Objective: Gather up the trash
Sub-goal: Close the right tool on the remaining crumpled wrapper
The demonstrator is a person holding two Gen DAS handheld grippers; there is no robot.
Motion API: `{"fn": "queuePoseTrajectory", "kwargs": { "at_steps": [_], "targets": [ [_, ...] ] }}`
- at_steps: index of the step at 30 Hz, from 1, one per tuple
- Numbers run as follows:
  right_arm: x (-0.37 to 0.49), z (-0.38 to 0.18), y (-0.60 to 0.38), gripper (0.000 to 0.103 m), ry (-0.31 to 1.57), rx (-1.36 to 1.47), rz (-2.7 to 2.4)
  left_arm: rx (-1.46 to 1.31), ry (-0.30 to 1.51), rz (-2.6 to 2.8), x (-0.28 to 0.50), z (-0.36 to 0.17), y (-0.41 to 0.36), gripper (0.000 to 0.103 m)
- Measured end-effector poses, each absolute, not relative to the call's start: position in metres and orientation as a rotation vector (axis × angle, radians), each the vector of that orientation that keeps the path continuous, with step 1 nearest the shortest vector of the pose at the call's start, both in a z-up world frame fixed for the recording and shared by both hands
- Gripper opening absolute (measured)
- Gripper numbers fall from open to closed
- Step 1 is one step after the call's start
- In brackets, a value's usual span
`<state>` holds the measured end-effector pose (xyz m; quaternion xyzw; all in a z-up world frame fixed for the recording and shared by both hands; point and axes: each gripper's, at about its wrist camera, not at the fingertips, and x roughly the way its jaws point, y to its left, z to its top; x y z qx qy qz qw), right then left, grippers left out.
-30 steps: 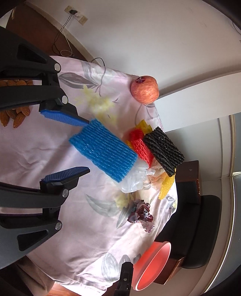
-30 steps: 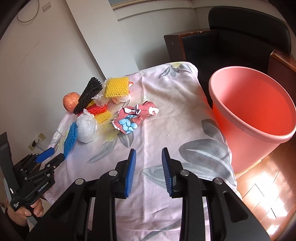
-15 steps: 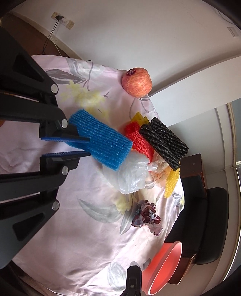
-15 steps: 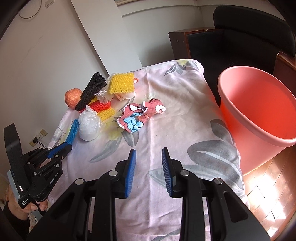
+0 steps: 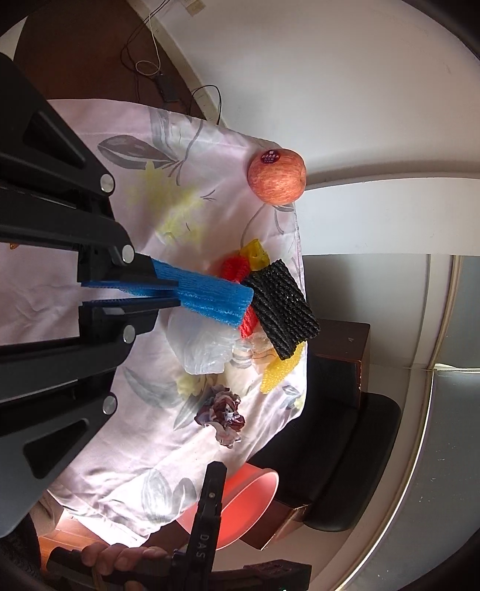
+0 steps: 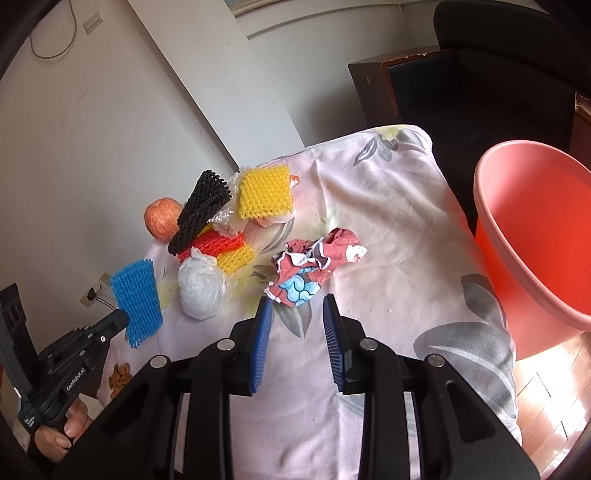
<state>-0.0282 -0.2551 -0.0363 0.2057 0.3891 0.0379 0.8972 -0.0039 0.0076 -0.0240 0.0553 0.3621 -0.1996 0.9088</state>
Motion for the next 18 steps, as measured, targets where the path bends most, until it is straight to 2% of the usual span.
{"fn": "queuePoseTrajectory", "kwargs": {
  "at_steps": [5, 12, 13, 14, 18],
  "targets": [
    [-0.012, -0.028, -0.243, 0.029, 0.814, 0.416, 0.080, 0.100, 0.751, -0.436, -0.005, -0.022, 0.005, 0.003],
    [0.003, -0.050, -0.234, 0.029, 0.882, 0.400, 0.013, 0.084, 0.772, -0.453, -0.001, -0.025, 0.005, 0.003],
    [0.003, -0.053, -0.235, 0.026, 0.882, 0.403, 0.013, 0.085, 0.771, -0.455, -0.001, -0.025, 0.006, 0.003],
    [0.002, -0.054, -0.236, 0.011, 0.887, 0.402, 0.013, 0.086, 0.770, -0.458, -0.001, -0.025, 0.006, 0.003],
    [-0.008, -0.052, -0.238, 0.004, 0.866, 0.397, 0.026, 0.086, 0.759, -0.475, -0.003, -0.021, 0.004, 0.003]
  ]
}}
